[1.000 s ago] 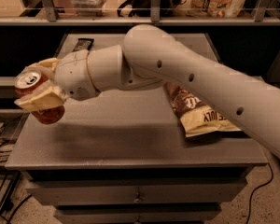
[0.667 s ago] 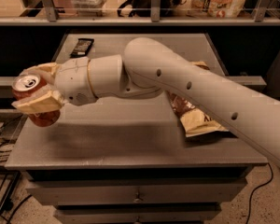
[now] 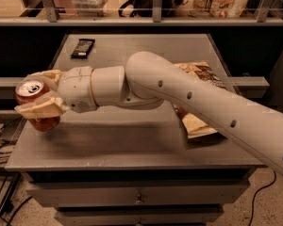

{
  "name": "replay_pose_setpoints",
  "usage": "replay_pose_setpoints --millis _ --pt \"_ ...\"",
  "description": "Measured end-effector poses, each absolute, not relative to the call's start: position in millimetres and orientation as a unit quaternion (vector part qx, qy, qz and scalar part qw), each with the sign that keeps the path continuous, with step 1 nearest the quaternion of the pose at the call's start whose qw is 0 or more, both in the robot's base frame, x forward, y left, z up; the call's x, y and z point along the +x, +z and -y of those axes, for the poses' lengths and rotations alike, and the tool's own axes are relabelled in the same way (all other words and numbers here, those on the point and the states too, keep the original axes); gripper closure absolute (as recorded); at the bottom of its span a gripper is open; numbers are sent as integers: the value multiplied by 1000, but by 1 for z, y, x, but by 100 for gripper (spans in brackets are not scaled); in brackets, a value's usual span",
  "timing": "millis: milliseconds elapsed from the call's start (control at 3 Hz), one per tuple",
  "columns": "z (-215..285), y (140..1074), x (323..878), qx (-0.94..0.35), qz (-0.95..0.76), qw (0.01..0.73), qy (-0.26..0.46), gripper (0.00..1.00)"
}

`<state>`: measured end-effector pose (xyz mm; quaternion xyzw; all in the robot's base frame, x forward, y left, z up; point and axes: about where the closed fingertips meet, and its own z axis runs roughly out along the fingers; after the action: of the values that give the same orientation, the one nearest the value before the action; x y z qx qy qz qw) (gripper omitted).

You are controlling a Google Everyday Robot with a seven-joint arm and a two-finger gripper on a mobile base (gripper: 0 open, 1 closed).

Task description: Place coke can upright

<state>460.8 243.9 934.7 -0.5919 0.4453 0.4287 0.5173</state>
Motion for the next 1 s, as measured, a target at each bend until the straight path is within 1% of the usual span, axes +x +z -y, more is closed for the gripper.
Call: replay_pose_setpoints --millis 333,1000 --pt "-244 920 461 -589 -459 506 431 59" --pt "-247 899 456 -585 -479 487 437 14"
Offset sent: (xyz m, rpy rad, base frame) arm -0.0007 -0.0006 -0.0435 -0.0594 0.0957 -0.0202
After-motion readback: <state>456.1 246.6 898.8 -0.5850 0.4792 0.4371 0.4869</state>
